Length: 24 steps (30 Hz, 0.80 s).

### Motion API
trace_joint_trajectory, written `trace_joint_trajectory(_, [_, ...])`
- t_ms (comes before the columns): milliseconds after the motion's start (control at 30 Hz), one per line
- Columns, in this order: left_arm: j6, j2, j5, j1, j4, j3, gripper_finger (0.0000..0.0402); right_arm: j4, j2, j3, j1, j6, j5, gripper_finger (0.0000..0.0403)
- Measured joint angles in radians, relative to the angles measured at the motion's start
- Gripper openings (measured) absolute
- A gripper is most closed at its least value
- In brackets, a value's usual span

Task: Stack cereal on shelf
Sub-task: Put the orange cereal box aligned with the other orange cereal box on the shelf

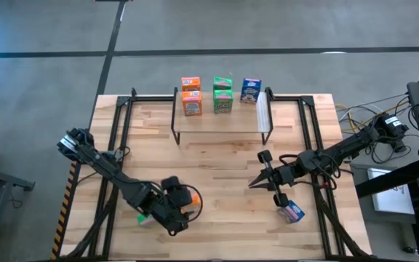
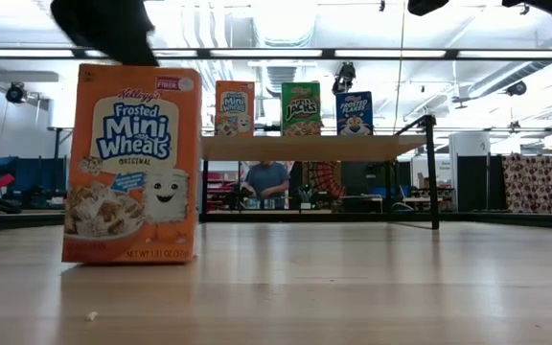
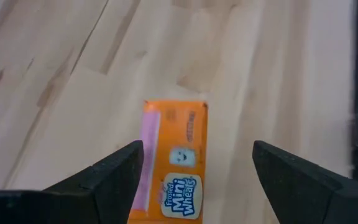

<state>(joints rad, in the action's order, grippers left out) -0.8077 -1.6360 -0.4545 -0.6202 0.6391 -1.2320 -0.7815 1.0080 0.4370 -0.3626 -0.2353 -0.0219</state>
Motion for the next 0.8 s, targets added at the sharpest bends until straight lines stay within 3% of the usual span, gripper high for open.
trace_joint_trajectory(233, [0.041,0.000,-0.003,-0.001,0.007,-0.039,0.0286,0.000,0.000,0.000,0.000,0.000,0.000,0.0013])
trace_joint_trajectory(800, [0.013,0.000,-0.023,-0.001,-0.044,0.078,0.0278,0.000,0.000,0.000,0.000,0.006,-0.001,0.0013])
